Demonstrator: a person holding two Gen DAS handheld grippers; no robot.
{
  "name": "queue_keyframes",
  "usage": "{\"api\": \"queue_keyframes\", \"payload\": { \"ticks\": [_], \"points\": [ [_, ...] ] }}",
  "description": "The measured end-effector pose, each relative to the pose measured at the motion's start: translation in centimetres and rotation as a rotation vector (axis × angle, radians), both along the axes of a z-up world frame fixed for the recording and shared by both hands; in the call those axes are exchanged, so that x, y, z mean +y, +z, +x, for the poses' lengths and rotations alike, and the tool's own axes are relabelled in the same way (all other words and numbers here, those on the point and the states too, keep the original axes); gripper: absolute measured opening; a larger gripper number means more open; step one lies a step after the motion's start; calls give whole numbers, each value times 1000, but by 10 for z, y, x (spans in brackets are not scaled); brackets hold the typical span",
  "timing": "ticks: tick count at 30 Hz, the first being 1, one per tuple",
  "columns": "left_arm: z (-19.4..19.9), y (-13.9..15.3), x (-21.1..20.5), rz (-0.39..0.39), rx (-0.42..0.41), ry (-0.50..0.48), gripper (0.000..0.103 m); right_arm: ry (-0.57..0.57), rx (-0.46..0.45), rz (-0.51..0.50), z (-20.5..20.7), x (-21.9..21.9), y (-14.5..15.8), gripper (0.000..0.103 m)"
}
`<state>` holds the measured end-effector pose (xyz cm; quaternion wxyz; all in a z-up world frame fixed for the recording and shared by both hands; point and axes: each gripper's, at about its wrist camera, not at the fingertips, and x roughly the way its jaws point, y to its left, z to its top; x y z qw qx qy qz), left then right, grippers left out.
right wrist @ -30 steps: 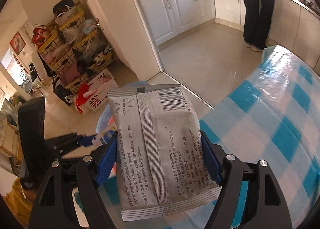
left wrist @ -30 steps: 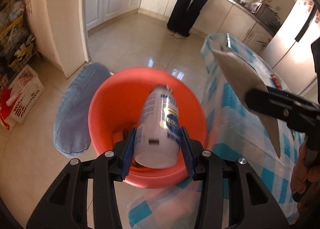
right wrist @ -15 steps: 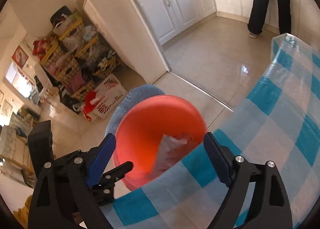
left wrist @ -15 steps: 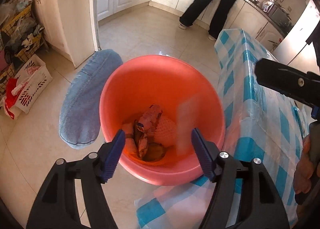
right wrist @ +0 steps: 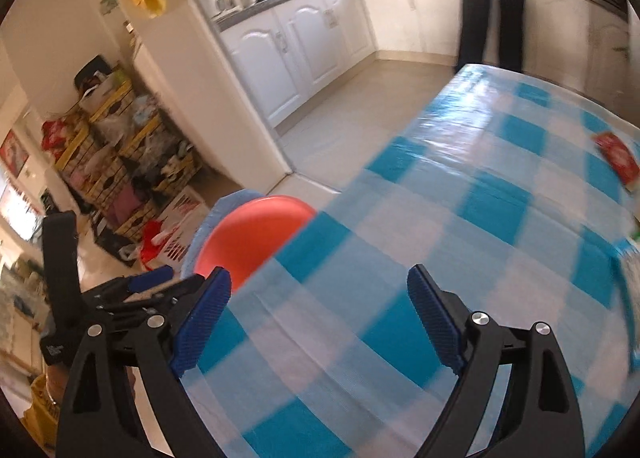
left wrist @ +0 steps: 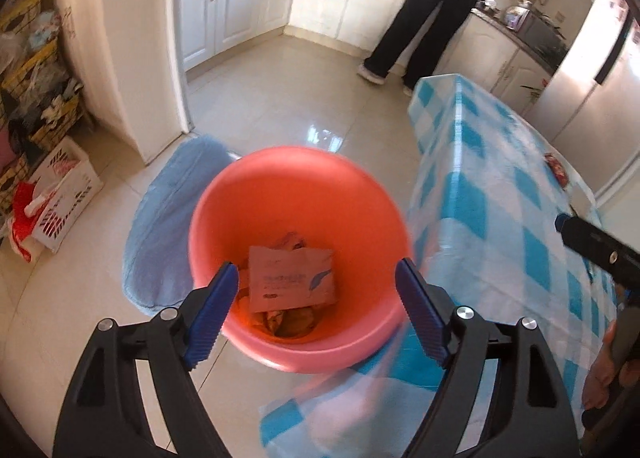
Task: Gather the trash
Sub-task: 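Move both open tools back over the table toward the packets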
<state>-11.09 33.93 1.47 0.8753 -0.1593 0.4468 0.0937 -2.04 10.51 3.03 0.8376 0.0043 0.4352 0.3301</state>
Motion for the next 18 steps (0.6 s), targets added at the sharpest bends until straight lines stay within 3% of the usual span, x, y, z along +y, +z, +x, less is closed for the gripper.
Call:
{"api": "queue_keyframes", "payload": {
  "ticks": [18],
  "points": [
    [24,24,-118,36,-17,-253,83,-281,-26,31,-31,-148,-1,90]
  ]
}}
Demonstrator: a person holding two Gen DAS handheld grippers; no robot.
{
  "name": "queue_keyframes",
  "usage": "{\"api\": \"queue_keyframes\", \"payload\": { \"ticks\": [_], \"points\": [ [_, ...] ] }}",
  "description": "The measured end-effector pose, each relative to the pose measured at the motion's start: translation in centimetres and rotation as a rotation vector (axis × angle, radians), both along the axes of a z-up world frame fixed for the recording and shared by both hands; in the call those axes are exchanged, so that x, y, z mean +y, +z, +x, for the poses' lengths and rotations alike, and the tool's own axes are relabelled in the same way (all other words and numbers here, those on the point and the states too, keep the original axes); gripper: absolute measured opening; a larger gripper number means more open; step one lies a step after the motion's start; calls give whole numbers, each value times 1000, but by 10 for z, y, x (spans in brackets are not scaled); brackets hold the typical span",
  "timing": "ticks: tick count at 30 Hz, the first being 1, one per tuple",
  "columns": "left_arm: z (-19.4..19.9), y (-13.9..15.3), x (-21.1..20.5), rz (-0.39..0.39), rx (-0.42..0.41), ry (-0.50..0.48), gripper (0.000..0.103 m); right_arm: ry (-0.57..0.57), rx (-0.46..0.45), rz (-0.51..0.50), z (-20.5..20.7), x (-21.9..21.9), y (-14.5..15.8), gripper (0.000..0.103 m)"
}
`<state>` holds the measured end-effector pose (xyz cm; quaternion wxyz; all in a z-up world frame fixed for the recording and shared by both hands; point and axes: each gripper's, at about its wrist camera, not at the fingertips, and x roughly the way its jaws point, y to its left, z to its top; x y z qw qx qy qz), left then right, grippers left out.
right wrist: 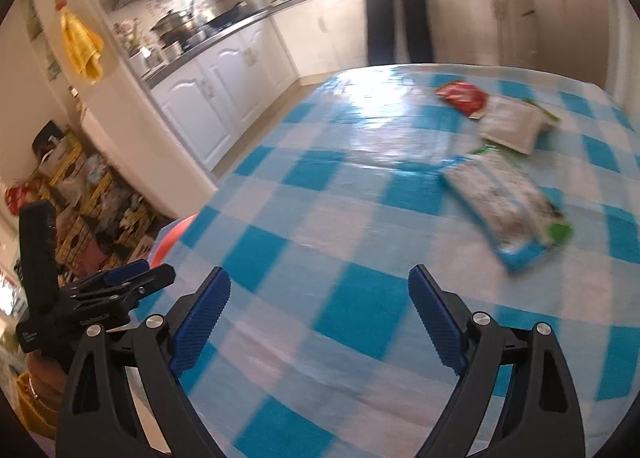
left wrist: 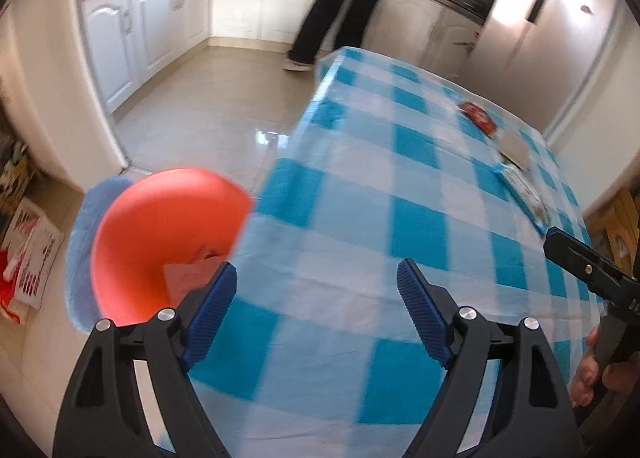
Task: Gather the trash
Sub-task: 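Move both open tools back over the table toward the packets, then grasp the silver square packet with the left tool and lift it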
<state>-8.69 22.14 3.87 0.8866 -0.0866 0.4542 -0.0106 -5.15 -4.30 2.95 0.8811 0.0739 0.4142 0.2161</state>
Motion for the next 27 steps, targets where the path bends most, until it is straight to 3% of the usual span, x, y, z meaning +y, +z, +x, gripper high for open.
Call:
{"api": "queue_keyframes", "payload": {
  "ticks": [14,27],
  "points": [
    [59,23,-137,48,-52,-277,83,-277,-10,25,-8,-140,0,90],
    [154,10,-269,147,-60,-431,83,-447,10,10,-1,-232,-6,90]
  ]
}}
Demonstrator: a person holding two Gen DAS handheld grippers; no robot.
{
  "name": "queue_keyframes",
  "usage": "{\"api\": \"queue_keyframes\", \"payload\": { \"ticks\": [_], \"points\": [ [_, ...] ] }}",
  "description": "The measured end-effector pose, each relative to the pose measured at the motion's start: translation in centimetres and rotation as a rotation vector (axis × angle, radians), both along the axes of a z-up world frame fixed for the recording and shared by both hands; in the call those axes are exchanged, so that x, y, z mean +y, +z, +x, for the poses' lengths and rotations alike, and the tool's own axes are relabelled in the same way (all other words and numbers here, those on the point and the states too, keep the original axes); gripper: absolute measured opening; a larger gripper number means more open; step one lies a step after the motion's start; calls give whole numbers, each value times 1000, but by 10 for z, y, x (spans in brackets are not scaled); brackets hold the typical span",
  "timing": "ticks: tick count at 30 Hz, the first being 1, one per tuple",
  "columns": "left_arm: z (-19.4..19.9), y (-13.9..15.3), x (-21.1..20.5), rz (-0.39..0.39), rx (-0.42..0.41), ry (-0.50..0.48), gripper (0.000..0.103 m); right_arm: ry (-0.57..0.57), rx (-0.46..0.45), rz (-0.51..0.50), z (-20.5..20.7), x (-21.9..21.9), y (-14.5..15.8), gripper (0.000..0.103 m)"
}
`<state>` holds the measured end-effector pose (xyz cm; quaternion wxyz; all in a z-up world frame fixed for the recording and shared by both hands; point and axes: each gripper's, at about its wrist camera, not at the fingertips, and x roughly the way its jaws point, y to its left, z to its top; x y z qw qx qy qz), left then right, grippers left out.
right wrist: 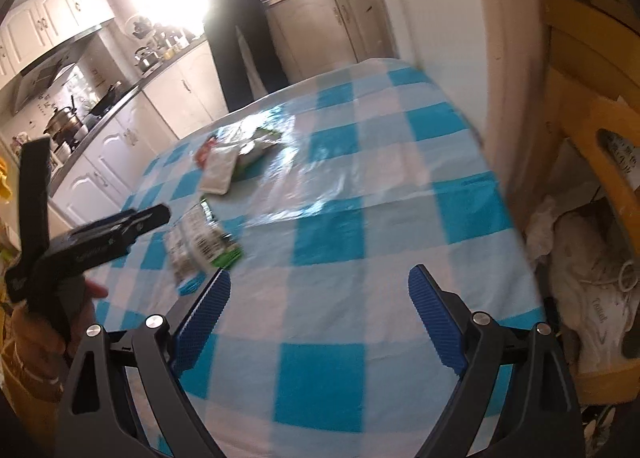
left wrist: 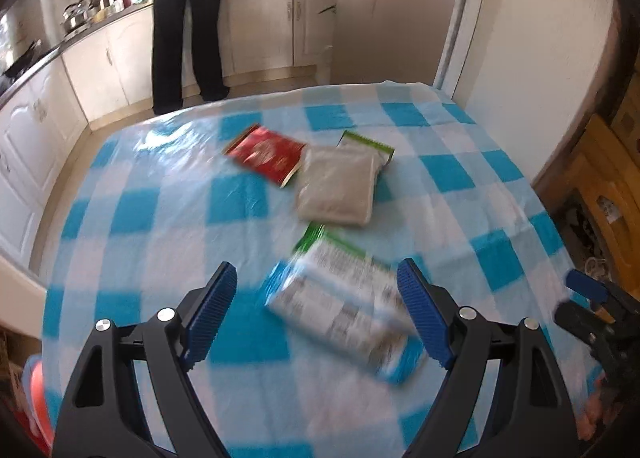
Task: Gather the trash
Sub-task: 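Grasp the silver square packet with the left tool and lift it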
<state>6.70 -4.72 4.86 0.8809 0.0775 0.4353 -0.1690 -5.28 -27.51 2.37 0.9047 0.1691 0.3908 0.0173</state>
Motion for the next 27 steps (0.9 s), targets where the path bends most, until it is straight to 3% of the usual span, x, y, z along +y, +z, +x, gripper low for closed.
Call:
{"api": "queue_keyframes", "payload": {
  "ticks": [6,18,25,27],
  "points": [
    [35,-12,-34,61,-2,-25,83,-20,-1,-15,10,-18,1,90],
    [69,-38,-44,84,42,-12,82,23,8,-36,45,-20,1,90],
    [77,-41,-42,58,49,-8,63,55,5,-59,67,-11,4,90],
    [78,-41,-41,48,49,-5,63,63,10,-46,74,-9,3,90]
  ]
}}
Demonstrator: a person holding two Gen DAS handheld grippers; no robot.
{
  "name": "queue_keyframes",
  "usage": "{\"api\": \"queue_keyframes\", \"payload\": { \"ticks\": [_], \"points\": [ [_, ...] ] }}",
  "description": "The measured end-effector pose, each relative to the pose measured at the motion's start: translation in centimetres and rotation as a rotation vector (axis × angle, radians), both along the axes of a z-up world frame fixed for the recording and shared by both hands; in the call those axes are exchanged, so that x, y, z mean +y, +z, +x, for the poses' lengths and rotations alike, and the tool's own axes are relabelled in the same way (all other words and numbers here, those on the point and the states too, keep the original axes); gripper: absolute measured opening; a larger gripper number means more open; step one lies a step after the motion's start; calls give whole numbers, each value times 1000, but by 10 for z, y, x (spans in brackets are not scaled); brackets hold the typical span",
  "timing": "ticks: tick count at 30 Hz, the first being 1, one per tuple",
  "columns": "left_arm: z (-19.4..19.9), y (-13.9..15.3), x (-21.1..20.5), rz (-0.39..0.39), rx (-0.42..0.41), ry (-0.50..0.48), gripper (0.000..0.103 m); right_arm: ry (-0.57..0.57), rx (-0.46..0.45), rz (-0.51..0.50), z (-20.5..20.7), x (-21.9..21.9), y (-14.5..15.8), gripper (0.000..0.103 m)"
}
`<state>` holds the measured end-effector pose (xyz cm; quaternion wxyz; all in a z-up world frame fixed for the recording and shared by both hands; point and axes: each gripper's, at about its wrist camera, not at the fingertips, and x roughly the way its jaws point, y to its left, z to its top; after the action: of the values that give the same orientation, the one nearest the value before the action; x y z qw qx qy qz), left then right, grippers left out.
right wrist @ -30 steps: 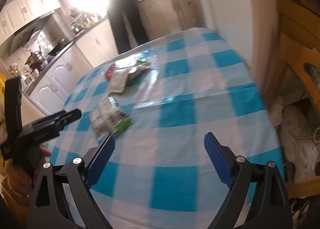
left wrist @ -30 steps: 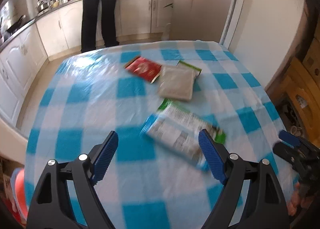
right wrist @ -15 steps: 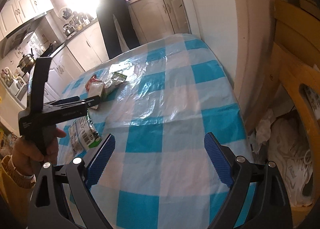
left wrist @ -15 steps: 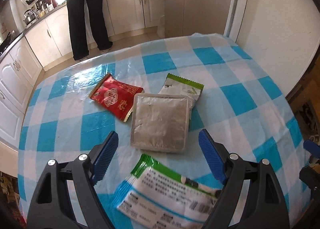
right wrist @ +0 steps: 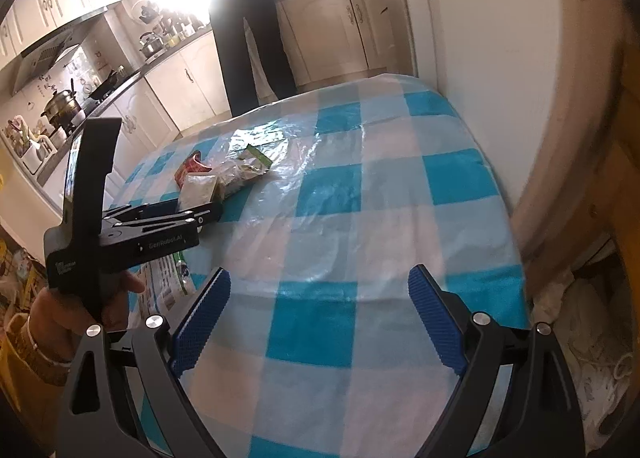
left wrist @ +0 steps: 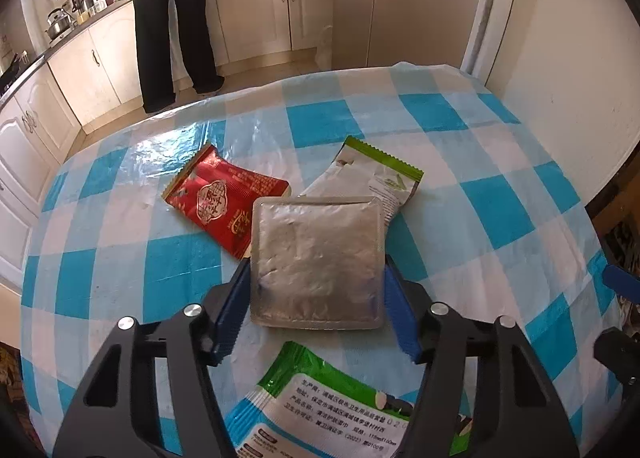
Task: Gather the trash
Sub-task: 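Grasp the silver square packet with the left tool and lift it, then grasp the white snack bag with green trim using the right tool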
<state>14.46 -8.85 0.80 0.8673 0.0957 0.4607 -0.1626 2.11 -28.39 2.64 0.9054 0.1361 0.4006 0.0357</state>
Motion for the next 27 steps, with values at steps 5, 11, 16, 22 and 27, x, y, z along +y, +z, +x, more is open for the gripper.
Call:
{"api": "queue_keyframes", "payload": {
  "ticks": [5,11,16,22,27],
  "points": [
    [-2,0,3,-17,-12,1,63,24,5,-11,16,9,-2,90],
    [-7,10,17,-73,-28,24,63,40,9,-11,38,18,-5,90],
    [-11,20,31,-114,-39,47,63,84,-1,-1,61,27,-5,90],
    [-16,30,62,-162,-49,109,63,180,7,-39,94,48,-5,90],
    [-20,33,87,-183,-54,151,63,245,23,-62,122,66,-8,90]
  ]
}}
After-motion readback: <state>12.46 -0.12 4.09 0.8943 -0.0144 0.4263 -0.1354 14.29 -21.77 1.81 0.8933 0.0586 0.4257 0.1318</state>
